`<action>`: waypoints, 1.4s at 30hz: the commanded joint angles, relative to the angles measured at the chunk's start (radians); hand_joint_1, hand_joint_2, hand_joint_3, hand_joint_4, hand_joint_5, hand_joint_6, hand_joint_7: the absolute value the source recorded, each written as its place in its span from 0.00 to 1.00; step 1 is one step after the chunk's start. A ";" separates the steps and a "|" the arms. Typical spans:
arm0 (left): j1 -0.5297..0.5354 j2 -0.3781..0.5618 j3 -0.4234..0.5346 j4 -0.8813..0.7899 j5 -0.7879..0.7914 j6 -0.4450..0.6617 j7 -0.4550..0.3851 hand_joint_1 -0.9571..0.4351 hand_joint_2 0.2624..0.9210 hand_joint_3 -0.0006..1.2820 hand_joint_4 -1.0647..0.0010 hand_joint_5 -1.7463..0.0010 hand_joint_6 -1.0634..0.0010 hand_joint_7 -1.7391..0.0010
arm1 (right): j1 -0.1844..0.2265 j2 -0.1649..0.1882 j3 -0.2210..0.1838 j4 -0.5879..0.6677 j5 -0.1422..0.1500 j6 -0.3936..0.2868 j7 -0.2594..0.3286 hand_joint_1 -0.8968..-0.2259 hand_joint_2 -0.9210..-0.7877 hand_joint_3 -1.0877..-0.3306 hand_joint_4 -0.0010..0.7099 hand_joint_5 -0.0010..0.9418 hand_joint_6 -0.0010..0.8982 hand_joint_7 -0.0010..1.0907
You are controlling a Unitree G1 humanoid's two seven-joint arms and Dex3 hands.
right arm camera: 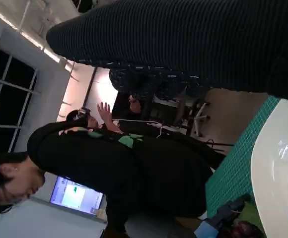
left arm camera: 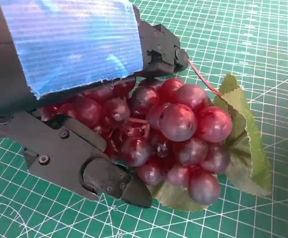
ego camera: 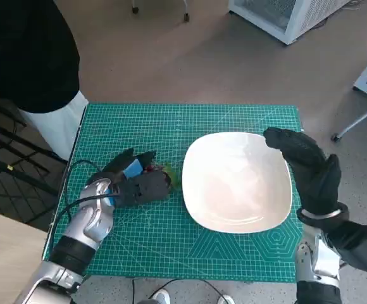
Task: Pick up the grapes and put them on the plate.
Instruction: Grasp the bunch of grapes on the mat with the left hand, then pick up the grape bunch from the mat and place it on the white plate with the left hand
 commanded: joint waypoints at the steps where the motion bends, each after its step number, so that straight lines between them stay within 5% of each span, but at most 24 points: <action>1: 0.020 0.004 -0.046 0.015 0.024 -0.006 -0.008 0.67 0.89 0.04 0.62 0.25 0.37 0.76 | 0.012 -0.007 0.002 -0.001 -0.003 0.017 -0.001 0.57 0.00 0.59 0.50 0.00 0.30 0.00; 3: 0.021 0.010 -0.057 0.011 0.034 -0.012 -0.005 0.68 0.94 0.07 0.55 0.22 0.38 0.57 | 0.011 -0.007 0.002 -0.001 -0.003 0.017 -0.002 0.57 0.00 0.59 0.50 0.00 0.30 0.00; 9: 0.030 0.024 -0.067 -0.014 0.051 -0.016 0.010 0.69 0.99 0.08 0.48 0.23 0.38 0.40 | 0.010 -0.007 0.002 -0.005 -0.004 0.020 -0.003 0.57 0.00 0.59 0.51 0.00 0.30 0.00; 28: 0.073 0.047 -0.047 -0.116 0.049 0.006 0.035 0.69 1.00 0.07 0.43 0.21 0.37 0.43 | -0.007 -0.003 0.003 0.012 -0.003 0.021 -0.001 0.57 0.00 0.59 0.50 0.00 0.30 0.00; 42: 0.105 0.066 -0.020 -0.223 0.053 0.026 0.033 0.69 1.00 0.05 0.35 0.30 0.39 0.38 | -0.014 0.001 0.004 0.020 -0.003 0.017 0.001 0.57 0.00 0.59 0.50 0.00 0.30 0.00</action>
